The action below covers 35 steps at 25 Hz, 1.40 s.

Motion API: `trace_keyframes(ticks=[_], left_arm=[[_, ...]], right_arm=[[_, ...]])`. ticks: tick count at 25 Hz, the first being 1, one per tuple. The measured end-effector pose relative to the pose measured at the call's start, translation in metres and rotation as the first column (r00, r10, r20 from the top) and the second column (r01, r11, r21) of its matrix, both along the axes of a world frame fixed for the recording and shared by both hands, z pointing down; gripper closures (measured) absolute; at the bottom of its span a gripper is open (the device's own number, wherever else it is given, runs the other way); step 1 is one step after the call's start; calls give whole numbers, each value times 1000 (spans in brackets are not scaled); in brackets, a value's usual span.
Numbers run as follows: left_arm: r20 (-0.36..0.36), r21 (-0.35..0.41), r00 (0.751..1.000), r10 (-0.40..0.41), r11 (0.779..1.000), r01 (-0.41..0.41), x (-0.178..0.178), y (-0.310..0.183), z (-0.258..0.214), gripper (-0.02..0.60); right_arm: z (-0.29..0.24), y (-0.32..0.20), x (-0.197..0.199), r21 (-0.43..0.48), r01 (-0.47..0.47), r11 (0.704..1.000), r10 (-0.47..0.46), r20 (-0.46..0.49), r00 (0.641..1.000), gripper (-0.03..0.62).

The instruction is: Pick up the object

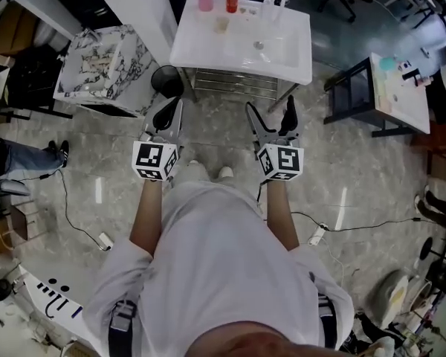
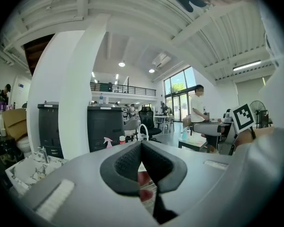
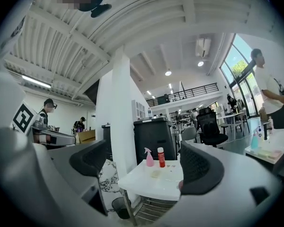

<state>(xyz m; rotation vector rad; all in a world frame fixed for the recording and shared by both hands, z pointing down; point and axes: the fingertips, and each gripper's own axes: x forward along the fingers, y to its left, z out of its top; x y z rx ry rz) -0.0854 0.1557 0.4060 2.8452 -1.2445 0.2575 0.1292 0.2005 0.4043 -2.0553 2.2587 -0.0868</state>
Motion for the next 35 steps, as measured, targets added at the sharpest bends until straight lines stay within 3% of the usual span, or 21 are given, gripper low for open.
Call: trace_keyframes(ticks=[7, 13, 25, 35], left_arm=[[31, -3, 999, -10, 1000, 11, 13, -11, 11, 581], [-8, 3, 1000, -15, 1000, 15, 24, -62, 14, 581], [-67, -10, 997, 34, 999, -35, 41, -257, 23, 581], [-48, -33, 986, 157, 987, -159, 61, -396, 37, 581]], right_arm=[[17, -23, 16, -16, 20, 1000, -20, 15, 1000, 103], [24, -62, 24, -22, 14, 1000, -14, -1, 1000, 103], [43, -221, 23, -124, -19, 992, 20, 3, 1000, 108], [89, -354, 31, -267, -98, 959, 131, 110, 985, 115]])
